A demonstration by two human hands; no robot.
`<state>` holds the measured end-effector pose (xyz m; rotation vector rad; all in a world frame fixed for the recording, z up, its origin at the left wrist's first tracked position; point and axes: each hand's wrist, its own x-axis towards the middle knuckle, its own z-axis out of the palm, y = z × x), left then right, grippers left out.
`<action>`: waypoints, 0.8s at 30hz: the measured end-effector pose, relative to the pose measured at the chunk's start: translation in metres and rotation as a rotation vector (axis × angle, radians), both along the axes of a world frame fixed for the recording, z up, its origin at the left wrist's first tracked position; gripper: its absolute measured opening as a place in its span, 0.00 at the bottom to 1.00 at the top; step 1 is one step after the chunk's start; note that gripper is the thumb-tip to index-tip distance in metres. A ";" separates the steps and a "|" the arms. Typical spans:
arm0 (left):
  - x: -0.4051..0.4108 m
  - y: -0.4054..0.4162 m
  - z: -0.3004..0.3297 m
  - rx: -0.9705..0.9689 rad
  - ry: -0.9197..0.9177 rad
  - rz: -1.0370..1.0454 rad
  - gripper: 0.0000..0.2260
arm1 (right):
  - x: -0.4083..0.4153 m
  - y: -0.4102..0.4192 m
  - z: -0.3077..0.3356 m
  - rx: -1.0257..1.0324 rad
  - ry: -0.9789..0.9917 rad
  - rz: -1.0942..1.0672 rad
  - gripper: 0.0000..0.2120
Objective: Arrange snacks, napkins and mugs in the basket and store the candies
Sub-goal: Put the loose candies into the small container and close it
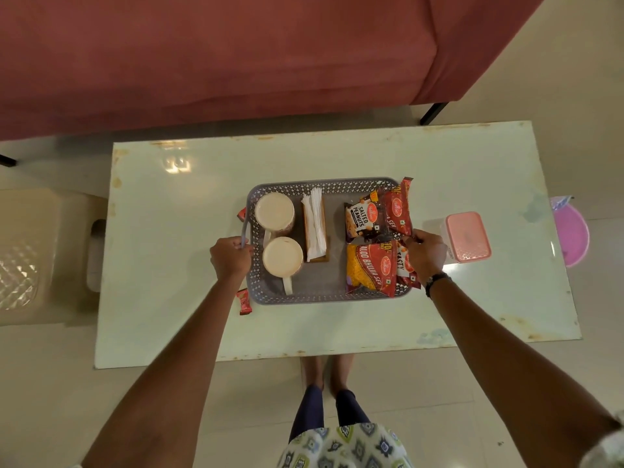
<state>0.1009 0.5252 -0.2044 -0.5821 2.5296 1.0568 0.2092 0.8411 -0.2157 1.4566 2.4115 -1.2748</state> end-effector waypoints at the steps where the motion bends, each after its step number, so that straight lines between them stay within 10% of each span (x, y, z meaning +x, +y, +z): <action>1: -0.001 0.000 0.000 0.001 0.007 -0.005 0.09 | -0.001 0.000 0.000 0.004 0.001 0.005 0.09; 15: 0.008 -0.004 0.005 -0.041 0.057 -0.172 0.10 | -0.001 -0.009 0.012 0.038 0.002 0.030 0.11; 24: 0.044 0.071 0.036 0.041 0.400 -0.322 0.12 | 0.022 0.004 0.034 0.164 0.065 0.036 0.19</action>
